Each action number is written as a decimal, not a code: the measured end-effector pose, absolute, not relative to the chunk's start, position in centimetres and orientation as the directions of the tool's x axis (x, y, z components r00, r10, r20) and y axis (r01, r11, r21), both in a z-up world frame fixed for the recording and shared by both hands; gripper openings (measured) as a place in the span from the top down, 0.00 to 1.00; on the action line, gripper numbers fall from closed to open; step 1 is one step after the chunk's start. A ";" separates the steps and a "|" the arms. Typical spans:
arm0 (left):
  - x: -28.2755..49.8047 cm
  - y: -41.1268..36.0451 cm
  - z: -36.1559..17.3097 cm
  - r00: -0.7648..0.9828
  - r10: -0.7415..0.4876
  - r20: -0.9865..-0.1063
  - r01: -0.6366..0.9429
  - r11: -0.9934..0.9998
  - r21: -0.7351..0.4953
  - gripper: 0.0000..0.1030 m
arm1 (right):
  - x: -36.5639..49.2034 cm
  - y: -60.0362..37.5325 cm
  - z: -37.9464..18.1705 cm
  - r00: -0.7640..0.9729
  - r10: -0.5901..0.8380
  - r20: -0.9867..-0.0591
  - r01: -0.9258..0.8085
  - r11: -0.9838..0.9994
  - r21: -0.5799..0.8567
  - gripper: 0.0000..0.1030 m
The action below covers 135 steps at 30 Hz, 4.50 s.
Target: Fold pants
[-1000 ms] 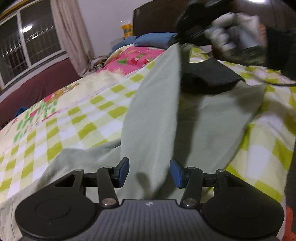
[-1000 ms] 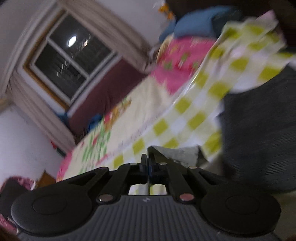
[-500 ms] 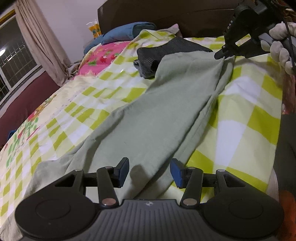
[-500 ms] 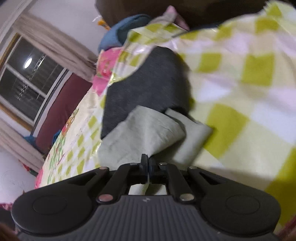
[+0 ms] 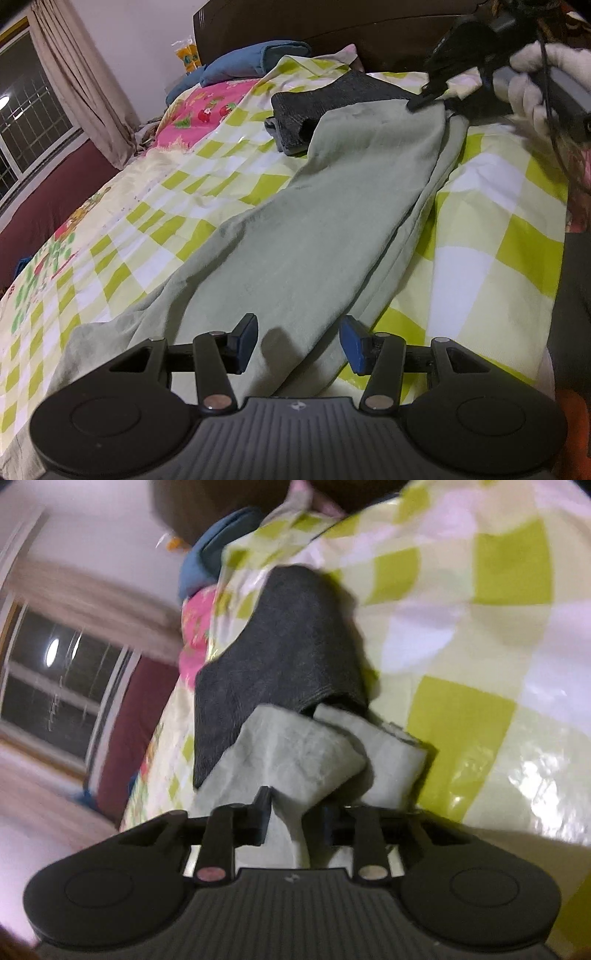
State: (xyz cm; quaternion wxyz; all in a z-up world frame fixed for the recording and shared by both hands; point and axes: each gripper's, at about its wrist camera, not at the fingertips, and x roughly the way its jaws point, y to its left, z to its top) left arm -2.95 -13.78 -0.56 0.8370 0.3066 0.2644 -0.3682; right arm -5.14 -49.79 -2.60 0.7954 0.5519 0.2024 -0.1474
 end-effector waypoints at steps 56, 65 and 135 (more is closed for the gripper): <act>-2.2 -14.7 -0.5 0.579 -0.481 -0.658 0.788 0.537 0.300 0.38 | -9.4 -51.1 -1.4 0.899 -0.064 -0.432 0.432 0.283 0.856 0.97; -2.2 -15.1 -1.5 0.566 -0.459 -0.685 0.797 0.518 0.311 0.38 | -9.6 -51.8 -4.2 0.848 -0.046 -0.528 0.525 0.209 0.825 0.88; 0.8 -4.7 -3.3 0.566 -0.511 -0.647 0.714 0.696 0.075 0.15 | 14.9 -27.9 0.2 0.530 0.545 -0.650 -0.040 0.782 0.623 0.89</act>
